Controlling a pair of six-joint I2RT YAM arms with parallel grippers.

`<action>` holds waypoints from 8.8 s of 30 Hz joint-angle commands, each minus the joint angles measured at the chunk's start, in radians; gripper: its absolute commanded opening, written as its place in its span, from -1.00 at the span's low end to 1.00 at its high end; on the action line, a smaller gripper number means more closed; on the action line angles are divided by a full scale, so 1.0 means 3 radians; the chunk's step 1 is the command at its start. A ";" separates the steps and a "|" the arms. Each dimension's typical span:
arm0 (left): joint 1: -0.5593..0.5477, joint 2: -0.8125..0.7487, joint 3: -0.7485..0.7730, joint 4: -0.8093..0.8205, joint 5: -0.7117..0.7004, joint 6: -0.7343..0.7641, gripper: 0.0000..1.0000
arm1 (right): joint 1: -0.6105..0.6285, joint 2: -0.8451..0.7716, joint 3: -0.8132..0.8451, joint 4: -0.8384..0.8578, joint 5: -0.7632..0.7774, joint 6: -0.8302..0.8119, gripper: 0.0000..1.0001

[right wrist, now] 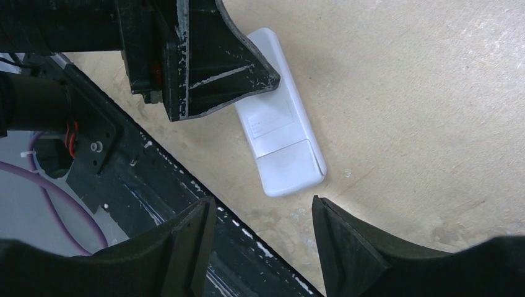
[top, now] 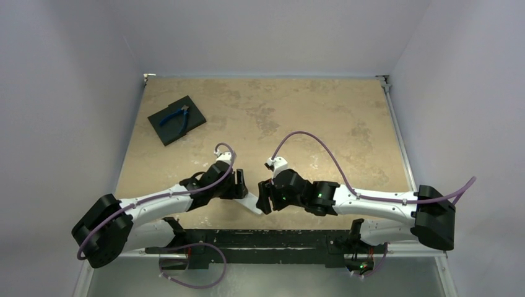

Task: Load the batteries into the remote control
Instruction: Load the battery cover into the remote control, then turn over the remote control at the center of the board.

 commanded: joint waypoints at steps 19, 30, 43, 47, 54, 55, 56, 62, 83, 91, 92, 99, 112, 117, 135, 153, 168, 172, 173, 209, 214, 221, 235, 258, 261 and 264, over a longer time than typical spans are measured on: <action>0.0012 -0.0338 -0.0275 0.0109 0.0527 -0.0289 0.21 | -0.0003 0.0162 0.0038 -0.0129 0.0302 0.0282 0.26; 0.0016 -0.0515 -0.0516 0.0276 0.0694 -0.0491 0.17 | -0.0013 0.0283 0.0086 -0.0411 0.0599 0.0600 -0.08; 0.0010 -0.0661 -0.0691 0.0431 0.0811 -0.0610 0.00 | -0.0018 0.0317 0.0076 -0.0519 0.0780 0.0845 -0.27; 0.0009 -0.0706 -0.0732 0.0453 0.0815 -0.0652 -0.04 | -0.0019 0.0329 0.0062 -0.0518 0.0782 0.0882 -0.28; 0.0007 -0.0712 -0.0809 0.0540 0.0847 -0.0706 -0.16 | -0.0018 0.0384 0.0047 -0.0505 0.0774 0.0915 -0.27; 0.0007 -0.0714 -0.0811 0.0542 0.0848 -0.0707 -0.17 | -0.0019 0.0394 0.0051 -0.0503 0.0768 0.0918 -0.27; 0.0007 -0.0714 -0.0815 0.0543 0.0844 -0.0706 -0.18 | -0.0018 0.0401 0.0053 -0.0503 0.0765 0.0920 -0.27; 0.0007 -0.0714 -0.0821 0.0547 0.0842 -0.0711 -0.21 | -0.0018 0.0446 0.0044 -0.0505 0.0791 0.0940 -0.29; 0.0007 -0.0668 -0.0809 0.0585 0.0843 -0.0716 -0.27 | -0.0018 0.0582 -0.0016 -0.0415 0.0699 0.0977 -0.41; 0.0007 -0.0648 -0.0797 0.0587 0.0843 -0.0711 -0.28 | -0.0021 0.0684 -0.0103 -0.0344 0.0612 0.0996 -0.48; 0.0008 -0.0648 -0.0796 0.0589 0.0843 -0.0711 -0.28 | -0.0018 0.0698 -0.0112 -0.0335 0.0611 0.0994 -0.49; 0.0007 -0.0605 -0.0790 0.0608 0.0856 -0.0708 -0.28 | -0.0018 0.0806 -0.0157 -0.0245 0.0551 0.0963 -0.58; 0.0007 -0.0462 -0.0758 0.0707 0.0914 -0.0681 -0.29 | 0.0014 0.0916 -0.0201 0.0238 0.0191 0.0890 -0.64; 0.0008 -0.0453 -0.0779 0.0715 0.0924 -0.0679 -0.29 | 0.0053 0.0944 -0.0163 0.0354 0.0107 0.0877 -0.64; 0.0010 -0.0417 -0.0482 -0.0058 0.0478 -0.0535 -0.18 | 0.0053 0.0626 -0.0021 -0.0279 0.0608 0.0777 -0.25; 0.0007 -0.0536 -0.0019 -0.0735 0.0034 -0.0346 -0.09 | 0.0053 0.0194 0.0189 -0.0496 0.0871 0.0179 0.29; 0.0007 -0.0933 0.0488 -0.1429 -0.0299 -0.0314 0.04 | 0.0053 0.0407 0.0460 -0.0336 0.0154 -0.1058 0.89; 0.0007 -0.1057 0.0599 -0.1602 -0.0390 -0.0336 0.11 | 0.0053 0.0503 0.0513 -0.0288 -0.0024 -0.1273 0.93; 0.0007 -0.1085 0.0621 -0.1635 -0.0392 -0.0346 0.12 | 0.0053 0.0538 0.0536 -0.0298 -0.0060 -0.1313 0.94; 0.0007 -0.1636 0.0853 -0.2153 -0.0402 -0.0520 0.40 | 0.0048 0.1516 0.0802 -0.0704 -0.0080 -0.1356 0.45; 0.0007 -0.1626 0.0777 -0.2077 -0.0343 -0.0537 0.40 | 0.0062 0.1431 0.0676 -0.0681 -0.0210 -0.1246 0.33; 0.0007 -0.1561 0.0659 -0.1929 -0.0266 -0.0561 0.40 | 0.0111 0.1294 0.0480 -0.0573 -0.0358 -0.1079 0.06; 0.0014 -0.1553 0.0284 -0.1249 0.0185 -0.0536 0.47 | 0.0135 0.0926 0.0387 -0.0326 -0.0457 -0.0538 -0.78; 0.0687 -0.1418 0.0022 -0.0027 0.1595 -0.0590 0.73 | -0.0754 -0.0327 -0.0140 0.0322 -0.1037 0.0013 -1.00; 0.0691 -0.1422 -0.0028 0.0183 0.1716 -0.0675 0.74 | -0.0809 -0.0524 -0.0202 0.0433 -0.1099 0.0171 -1.00; 0.0692 -0.1430 -0.0078 0.0365 0.1786 -0.0744 0.75 | -0.0838 -0.0690 -0.0266 0.0594 -0.1179 0.0301 -1.00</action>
